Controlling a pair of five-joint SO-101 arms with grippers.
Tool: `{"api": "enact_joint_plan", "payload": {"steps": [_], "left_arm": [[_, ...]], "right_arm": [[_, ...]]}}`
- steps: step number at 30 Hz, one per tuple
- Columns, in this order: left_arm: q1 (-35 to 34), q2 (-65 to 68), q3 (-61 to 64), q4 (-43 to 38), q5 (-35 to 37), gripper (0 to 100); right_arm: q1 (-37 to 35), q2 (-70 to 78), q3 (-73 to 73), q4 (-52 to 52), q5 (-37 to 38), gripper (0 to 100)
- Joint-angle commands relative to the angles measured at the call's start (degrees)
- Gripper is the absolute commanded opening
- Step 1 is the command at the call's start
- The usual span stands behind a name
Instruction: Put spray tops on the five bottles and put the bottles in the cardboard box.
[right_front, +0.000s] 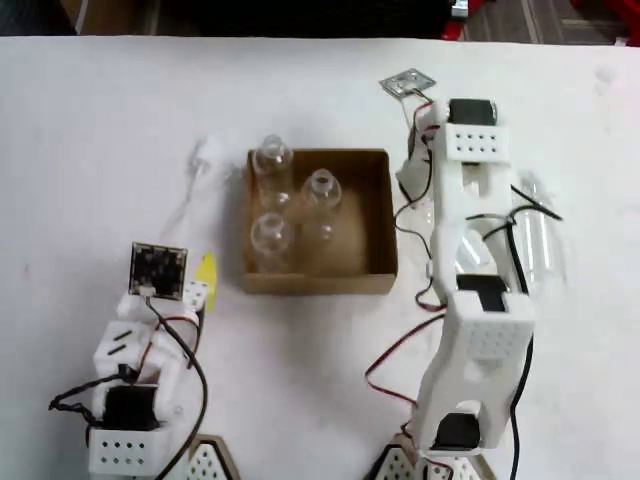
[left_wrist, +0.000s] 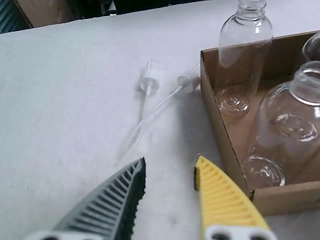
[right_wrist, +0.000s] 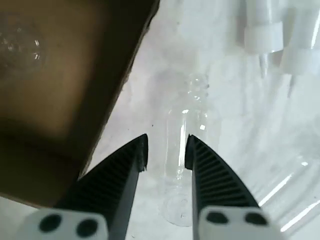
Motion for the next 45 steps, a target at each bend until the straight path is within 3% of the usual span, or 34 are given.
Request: {"api": "enact_joint_plan", "payload": {"steps": [1, 7, 13, 26, 32, 39, 45], "left_arm": [[0.66, -0.66, -0.26, -0.53, -0.7, 16], [0.66, -0.66, -0.26, -0.62, -0.7, 16], [0.66, -0.66, -0.26, -0.53, -0.7, 16], [0.66, -0.66, -0.26, -0.62, -0.79, 16], [0.66, -0.66, -0.26, -0.62, -0.79, 16], [0.66, -0.66, -0.26, -0.62, -0.79, 16], [0.66, -0.66, -0.26, -0.62, -0.79, 16]], "right_arm": [[0.84, 2.51, -7.3, 1.1, 1.14, 11.1], [0.92, 8.48, -11.52, 0.84, 1.67, 17.0], [1.01, 13.85, -16.0, 0.84, 1.67, 16.7], [4.88, 20.09, -26.64, 2.07, 1.32, 1.3], [5.32, 19.91, -35.6, 7.34, 1.32, 1.9], [4.0, 10.33, -35.6, 7.52, 0.79, 1.8], [0.92, -9.63, -21.98, 7.52, -12.84, 1.5]]}}
